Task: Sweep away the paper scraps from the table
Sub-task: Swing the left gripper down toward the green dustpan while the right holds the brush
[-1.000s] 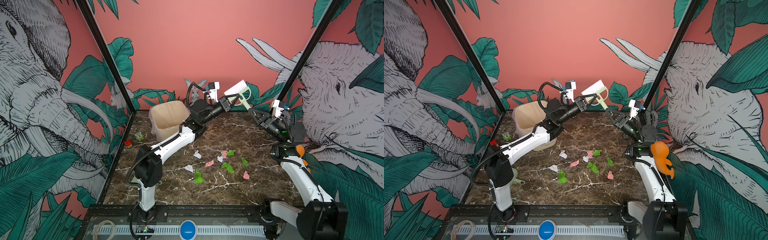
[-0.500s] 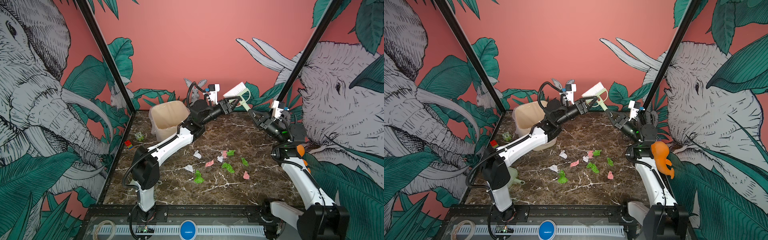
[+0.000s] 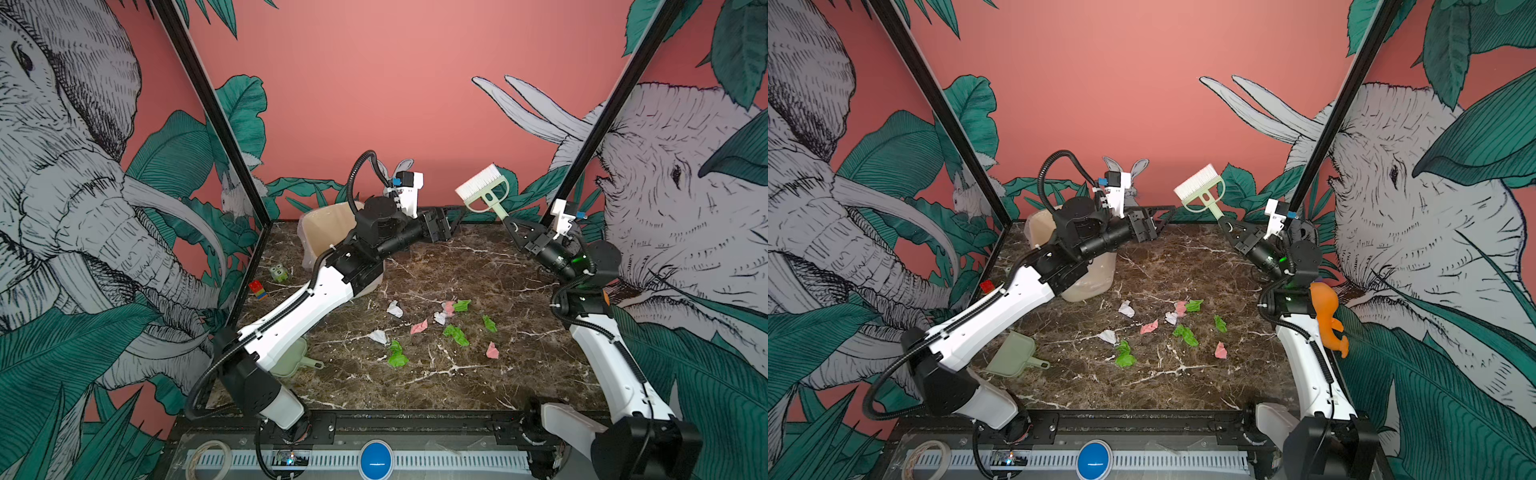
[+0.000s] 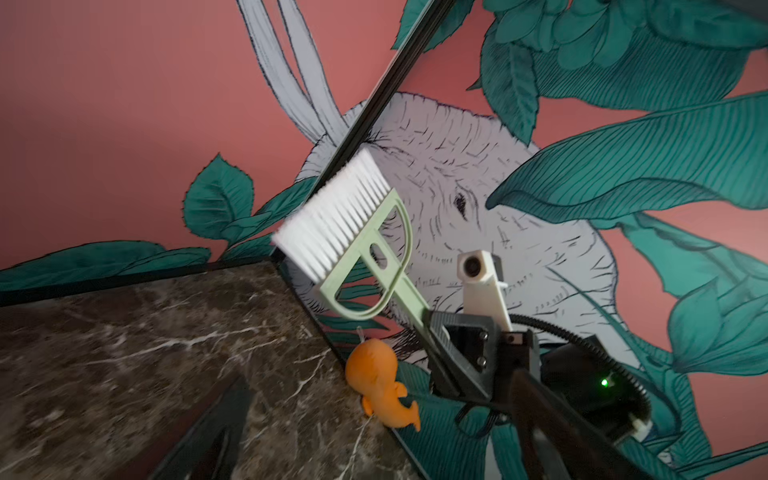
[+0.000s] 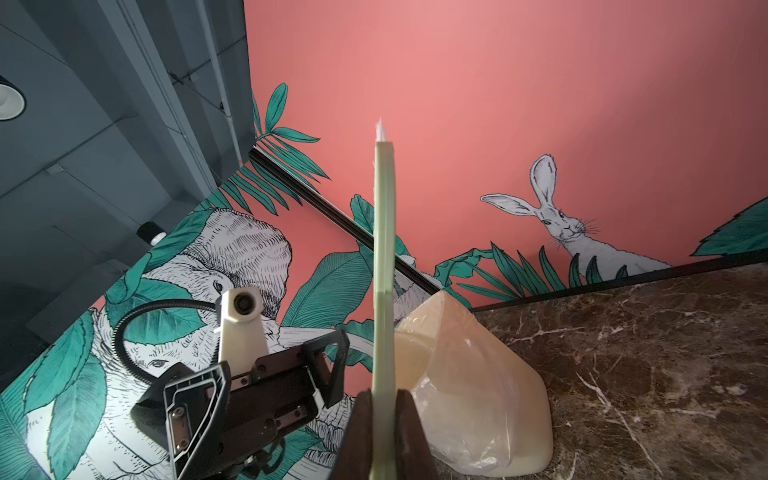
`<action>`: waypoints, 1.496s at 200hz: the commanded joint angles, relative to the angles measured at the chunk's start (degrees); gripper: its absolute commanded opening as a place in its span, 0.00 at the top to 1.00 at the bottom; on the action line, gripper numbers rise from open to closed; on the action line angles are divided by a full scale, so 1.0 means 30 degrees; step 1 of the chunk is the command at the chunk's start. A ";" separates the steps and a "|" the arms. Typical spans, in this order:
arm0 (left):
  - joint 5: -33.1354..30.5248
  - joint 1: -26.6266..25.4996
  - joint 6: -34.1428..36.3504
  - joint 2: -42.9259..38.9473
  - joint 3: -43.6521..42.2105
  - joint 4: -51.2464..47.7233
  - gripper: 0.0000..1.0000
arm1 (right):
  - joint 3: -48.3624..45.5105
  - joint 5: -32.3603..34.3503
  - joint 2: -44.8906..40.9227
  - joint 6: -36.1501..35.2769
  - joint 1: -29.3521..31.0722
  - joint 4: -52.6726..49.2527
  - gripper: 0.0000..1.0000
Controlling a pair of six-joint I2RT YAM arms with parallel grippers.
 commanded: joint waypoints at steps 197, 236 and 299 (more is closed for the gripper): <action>-1.1895 -0.1241 -1.4030 -0.9244 -0.4189 -2.9707 0.02 | 0.1579 -0.0185 -0.0622 -0.9387 -0.0476 -1.2763 1.00; -0.7820 0.2337 -1.3502 -1.0573 -0.7166 -2.7830 0.04 | 0.1593 -0.0332 -0.0443 -0.9642 -0.0566 -1.3173 1.00; -0.2914 0.7636 -1.1720 -1.0983 -1.1583 -2.4875 0.05 | 0.2251 -0.0276 -0.0334 -1.0806 -0.0623 -1.5070 1.00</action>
